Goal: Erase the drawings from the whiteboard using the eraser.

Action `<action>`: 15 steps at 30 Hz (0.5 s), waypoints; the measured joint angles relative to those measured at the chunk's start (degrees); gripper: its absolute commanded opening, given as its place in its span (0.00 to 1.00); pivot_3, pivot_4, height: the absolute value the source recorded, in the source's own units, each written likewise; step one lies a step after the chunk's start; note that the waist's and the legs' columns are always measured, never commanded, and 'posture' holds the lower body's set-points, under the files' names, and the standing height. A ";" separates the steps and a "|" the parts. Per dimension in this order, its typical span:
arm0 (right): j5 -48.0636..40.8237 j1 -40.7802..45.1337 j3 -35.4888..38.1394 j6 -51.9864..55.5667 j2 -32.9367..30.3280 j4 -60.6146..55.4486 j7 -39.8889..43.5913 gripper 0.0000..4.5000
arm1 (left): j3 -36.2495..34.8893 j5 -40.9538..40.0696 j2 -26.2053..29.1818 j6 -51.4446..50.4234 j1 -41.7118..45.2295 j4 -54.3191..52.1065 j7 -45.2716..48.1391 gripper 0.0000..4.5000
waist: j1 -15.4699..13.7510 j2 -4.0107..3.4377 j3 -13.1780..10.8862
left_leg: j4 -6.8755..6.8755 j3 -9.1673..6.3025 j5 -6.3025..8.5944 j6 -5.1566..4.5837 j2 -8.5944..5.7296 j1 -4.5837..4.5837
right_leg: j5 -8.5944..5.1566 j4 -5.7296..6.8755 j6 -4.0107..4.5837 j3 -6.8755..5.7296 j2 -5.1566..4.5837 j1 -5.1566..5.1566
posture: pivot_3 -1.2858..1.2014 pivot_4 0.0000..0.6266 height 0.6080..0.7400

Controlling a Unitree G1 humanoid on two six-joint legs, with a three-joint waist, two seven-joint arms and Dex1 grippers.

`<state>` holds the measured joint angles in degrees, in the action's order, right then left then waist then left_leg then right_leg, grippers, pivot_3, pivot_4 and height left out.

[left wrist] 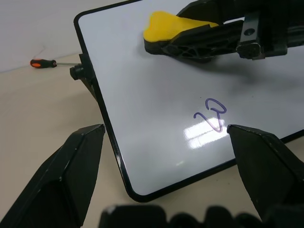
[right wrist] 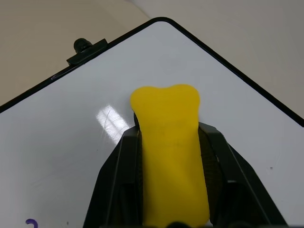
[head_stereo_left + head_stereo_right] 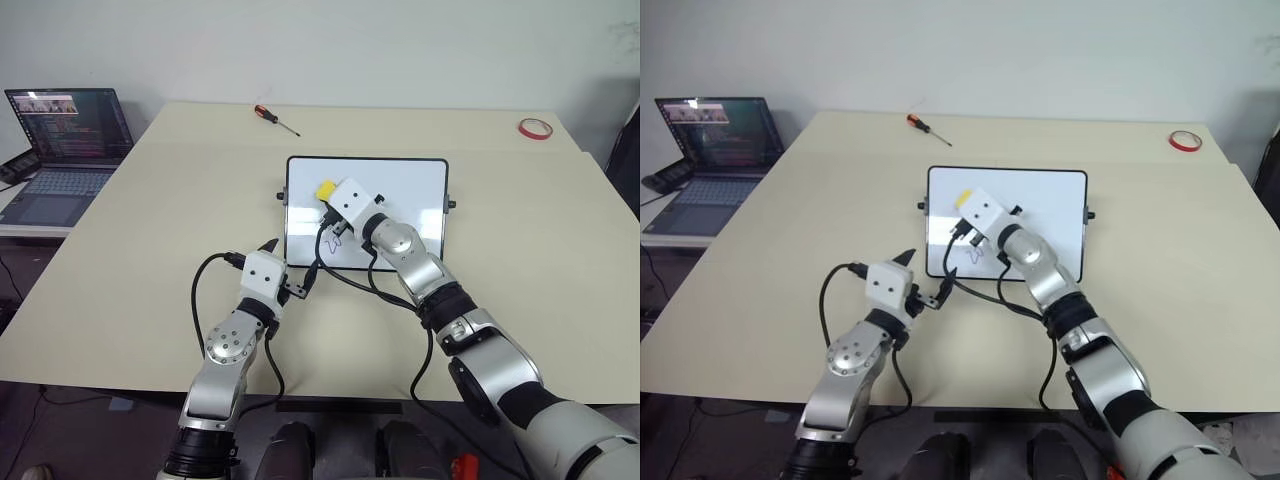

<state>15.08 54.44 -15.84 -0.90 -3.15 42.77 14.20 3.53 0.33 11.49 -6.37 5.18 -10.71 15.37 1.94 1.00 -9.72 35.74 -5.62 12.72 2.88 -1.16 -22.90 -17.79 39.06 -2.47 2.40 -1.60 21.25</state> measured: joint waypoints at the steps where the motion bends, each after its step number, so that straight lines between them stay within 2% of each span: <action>1: 0.04 0.08 -0.04 0.06 -0.08 0.13 0.16 0.27 | 0.00 0.02 -0.04 -0.24 -0.01 -0.29 -0.10 1.00 | -0.01 0.00 0.00 | 0.00 -0.01 0.00 0.00 0.00 0.01 | 0.00 0.01 0.00 -0.01 0.00 -0.02 | 0.52 0.24 1.00; 7: -0.20 -3.49 0.02 2.33 -2.84 -5.83 2.62 0.27 | 0.62 0.06 -0.38 -0.82 -0.55 -0.80 -0.69 1.00 | -0.39 0.00 0.00 | 0.02 -0.12 0.00 0.00 -0.05 0.00 | 0.00 -0.03 0.00 -0.09 -0.04 -0.10 | 0.52 0.24 1.00; 15: -0.73 -17.84 0.74 10.62 -9.67 -26.11 7.31 0.27 | 0.92 -0.06 -0.39 -0.76 0.24 -0.38 -0.22 1.00 | -0.90 0.03 0.04 | 0.07 -0.21 0.00 0.00 -0.10 0.05 | 0.00 -0.04 -0.01 -0.14 -0.09 -0.22 | 0.52 0.24 1.00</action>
<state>14.36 36.59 -15.11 9.72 -12.82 16.66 21.51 4.45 0.28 11.09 -7.13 5.42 -11.09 15.15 1.03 1.03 -9.69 35.81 -5.83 12.71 2.87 -1.26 -22.85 -17.79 39.02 -2.48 2.26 -1.69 21.03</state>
